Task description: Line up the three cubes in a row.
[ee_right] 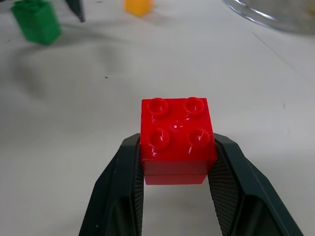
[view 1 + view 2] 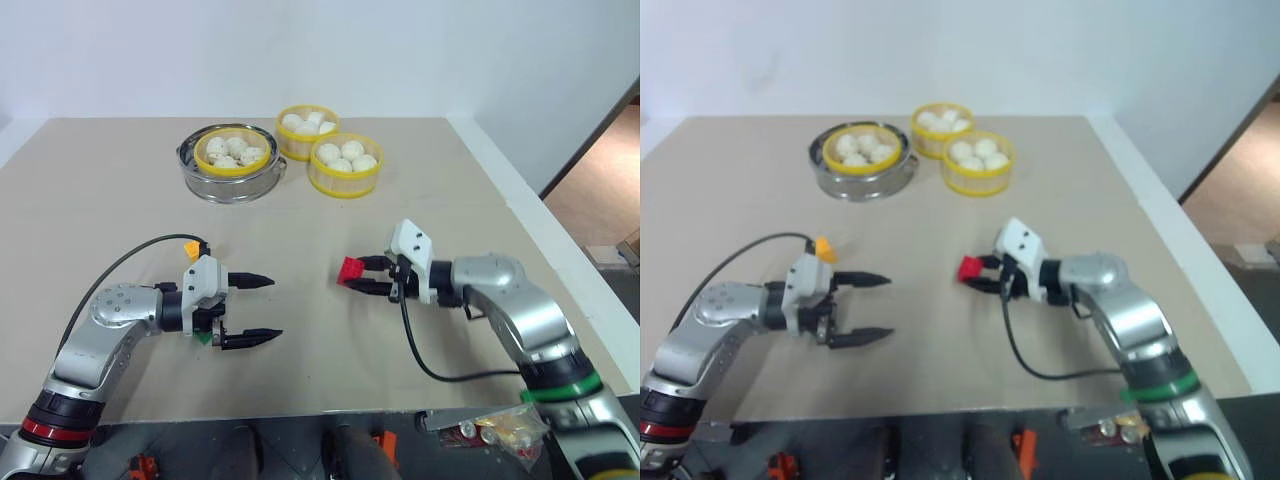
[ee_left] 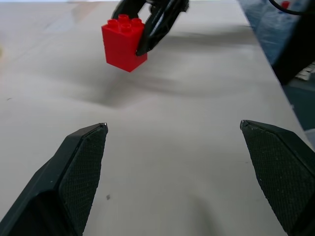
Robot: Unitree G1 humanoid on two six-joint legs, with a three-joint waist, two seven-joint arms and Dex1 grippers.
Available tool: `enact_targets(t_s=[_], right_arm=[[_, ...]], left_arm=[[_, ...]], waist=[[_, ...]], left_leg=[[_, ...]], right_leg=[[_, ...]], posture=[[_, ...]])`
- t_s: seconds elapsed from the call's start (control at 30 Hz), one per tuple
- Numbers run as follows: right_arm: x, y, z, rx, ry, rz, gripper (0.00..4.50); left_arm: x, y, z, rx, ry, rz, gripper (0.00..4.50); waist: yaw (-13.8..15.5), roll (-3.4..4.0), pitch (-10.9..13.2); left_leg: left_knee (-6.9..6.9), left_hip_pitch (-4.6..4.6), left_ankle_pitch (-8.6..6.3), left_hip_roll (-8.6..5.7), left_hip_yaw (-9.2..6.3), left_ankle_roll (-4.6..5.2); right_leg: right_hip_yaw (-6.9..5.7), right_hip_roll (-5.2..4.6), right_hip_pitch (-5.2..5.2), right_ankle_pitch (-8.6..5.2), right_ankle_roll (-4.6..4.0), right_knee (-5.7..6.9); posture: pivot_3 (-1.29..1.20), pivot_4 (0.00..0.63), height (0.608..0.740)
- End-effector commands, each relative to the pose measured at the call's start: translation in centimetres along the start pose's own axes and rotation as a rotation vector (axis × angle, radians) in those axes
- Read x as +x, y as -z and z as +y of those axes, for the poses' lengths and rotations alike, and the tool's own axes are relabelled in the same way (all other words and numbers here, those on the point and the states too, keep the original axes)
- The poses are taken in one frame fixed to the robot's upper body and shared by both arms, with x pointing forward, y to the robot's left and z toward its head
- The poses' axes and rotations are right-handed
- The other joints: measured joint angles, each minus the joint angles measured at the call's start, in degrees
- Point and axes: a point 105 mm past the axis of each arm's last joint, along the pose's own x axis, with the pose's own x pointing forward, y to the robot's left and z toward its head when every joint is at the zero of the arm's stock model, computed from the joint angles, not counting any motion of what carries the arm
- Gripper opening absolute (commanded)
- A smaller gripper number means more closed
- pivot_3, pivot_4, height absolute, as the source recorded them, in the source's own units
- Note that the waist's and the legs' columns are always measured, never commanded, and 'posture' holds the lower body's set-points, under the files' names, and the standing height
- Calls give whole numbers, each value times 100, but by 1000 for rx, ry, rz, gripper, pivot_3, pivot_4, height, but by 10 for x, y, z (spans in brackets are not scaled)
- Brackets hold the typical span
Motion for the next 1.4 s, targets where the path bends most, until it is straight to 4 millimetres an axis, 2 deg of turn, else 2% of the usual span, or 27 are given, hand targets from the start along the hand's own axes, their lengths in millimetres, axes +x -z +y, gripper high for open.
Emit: enact_targets(t_s=[0.03, 0.2, 0.5, 0.53, 0.57, 0.77, 0.87, 1.03, 1.17, 1.27, 1.4], right_arm=[[4, 18, -5, -70, -116, 54, 1233], [9, 25, -22, -113, -155, 72, 1233], [16, 27, -22, -111, -216, 65, 1233], [16, 27, -23, -112, -216, 64, 2034], [16, 28, -22, -107, -223, 67, 2468], [13, 18, -20, -140, -245, 39, 4475], [8, 1, -21, -143, -225, -18, 4475], [-8, -32, -19, -120, -167, -147, 4475], [-21, -63, 2, -58, -210, -255, 4475], [-21, -67, 20, -71, -214, -261, 4475], [-16, -65, 29, -93, -191, -269, 4475]], left_arm=[[-6, -6, 7, 18, -53, -11, 4500], [-10, -4, 5, 16, -104, 11, 4500], [-12, 1, 3, -3, -148, 48, 4500], [-13, 0, 3, -2, -149, 48, 4500], [-13, 0, 3, -1, -151, 49, 4500], [-13, 0, 5, -14, -157, 41, 4500], [-14, -3, 7, -22, -176, 29, 4500], [-30, -16, 19, -34, -299, 0, 4500], [-45, -18, 19, -80, -390, 28, 4500], [-55, -28, 11, -136, -505, -35, 4500], [-66, -15, -7, -171, -570, 25, 4500]], waist=[[5, 0, 0], [-8, 2, 1], [-9, 2, 1], [-9, 2, 1], [-8, 2, 1], [-4, 8, 5], [-4, 10, 6], [1, 10, 6], [-10, 10, 6], [-8, 10, 6], [-7, 12, 7]], left_leg=[[0, -3, -2, 0, 0, 2], [0, -9, -15, -2, 8, 23], [-1, 8, -14, 0, 8, 22], [-1, 10, -14, 0, 9, 22], [-1, 11, -14, 0, 8, 22], [-1, 8, -14, 1, 9, 22], [-1, 7, -14, 1, 11, 22], [-1, 6, -14, 2, 8, 22], [-2, 7, -14, 2, 11, 21], [-7, 7, -15, 4, 9, 19], [-7, 11, -19, 2, 12, 14]], right_leg=[[-1, -1, -1, -1, 8, 0], [11, -2, -8, 2, 31, -1], [10, -1, 3, 8, 22, 6], [11, -1, 4, 8, 22, 7], [11, 0, 4, 8, 21, 7], [12, 0, 1, 6, 22, 9], [14, 0, -1, 6, 23, 10], [12, 0, -3, 6, 23, 15], [14, -2, -3, 5, 23, 15], [13, -5, -4, -1, 23, 15], [14, -8, -4, -6, 19, 15]], posture=[[0, 150, 740], [0, 150, 740], [0, 150, 740], [0, 150, 740], [0, 150, 740], [0, 150, 740], [0, 150, 740], [0, 150, 740], [0, 150, 740], [0, 150, 740], [0, 150, 740]])
